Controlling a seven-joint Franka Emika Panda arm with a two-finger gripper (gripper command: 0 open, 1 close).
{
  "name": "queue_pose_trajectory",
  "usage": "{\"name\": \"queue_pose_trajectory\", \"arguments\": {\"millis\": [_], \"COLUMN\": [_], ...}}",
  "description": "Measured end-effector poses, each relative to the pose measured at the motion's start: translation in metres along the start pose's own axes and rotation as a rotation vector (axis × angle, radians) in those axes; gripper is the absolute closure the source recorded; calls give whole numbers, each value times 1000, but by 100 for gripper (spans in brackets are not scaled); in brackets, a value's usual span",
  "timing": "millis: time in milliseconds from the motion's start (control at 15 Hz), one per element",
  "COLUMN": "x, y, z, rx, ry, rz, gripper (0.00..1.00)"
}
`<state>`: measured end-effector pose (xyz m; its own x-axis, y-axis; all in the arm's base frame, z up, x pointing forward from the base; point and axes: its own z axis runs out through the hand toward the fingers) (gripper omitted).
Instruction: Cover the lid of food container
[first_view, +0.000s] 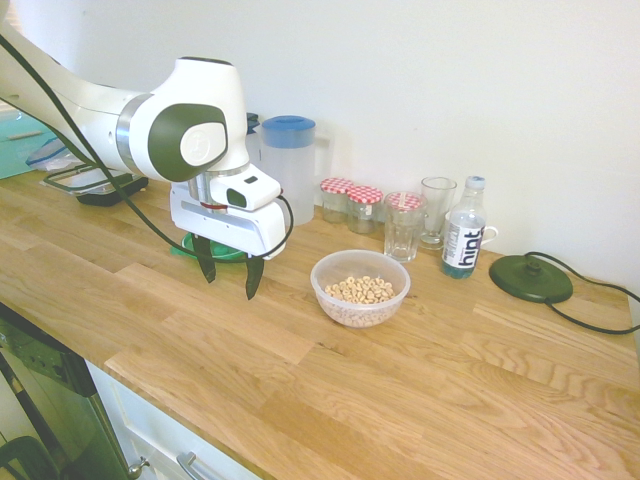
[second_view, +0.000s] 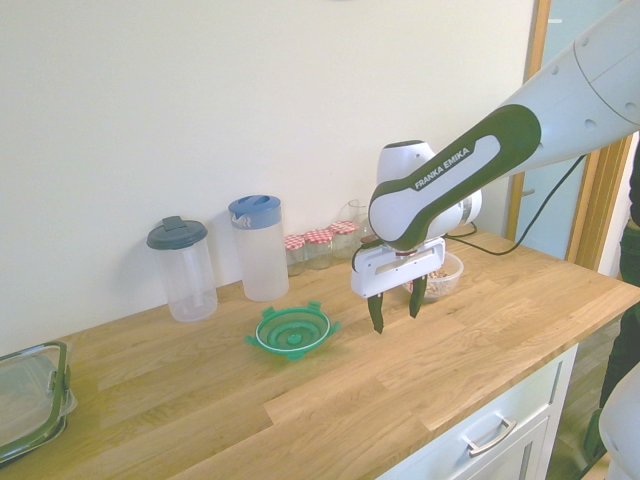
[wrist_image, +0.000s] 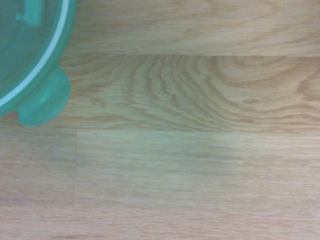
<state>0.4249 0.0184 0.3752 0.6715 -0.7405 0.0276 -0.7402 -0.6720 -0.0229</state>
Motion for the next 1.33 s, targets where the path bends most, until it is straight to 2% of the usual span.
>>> {"name": "queue_pose_trajectory", "arguments": {"millis": [200, 467, 667, 1067, 1333], "x": [0, 5, 29, 66, 67], "y": [-4, -20, -30, -51, -68], "z": [-2, -12, -6, 20, 56], "rx": [37, 220, 327, 437, 457], "ry": [-3, -94, -185, -293, -336], "rz": [12, 14, 14, 45, 71], "gripper": [0, 0, 0, 0, 0]}}
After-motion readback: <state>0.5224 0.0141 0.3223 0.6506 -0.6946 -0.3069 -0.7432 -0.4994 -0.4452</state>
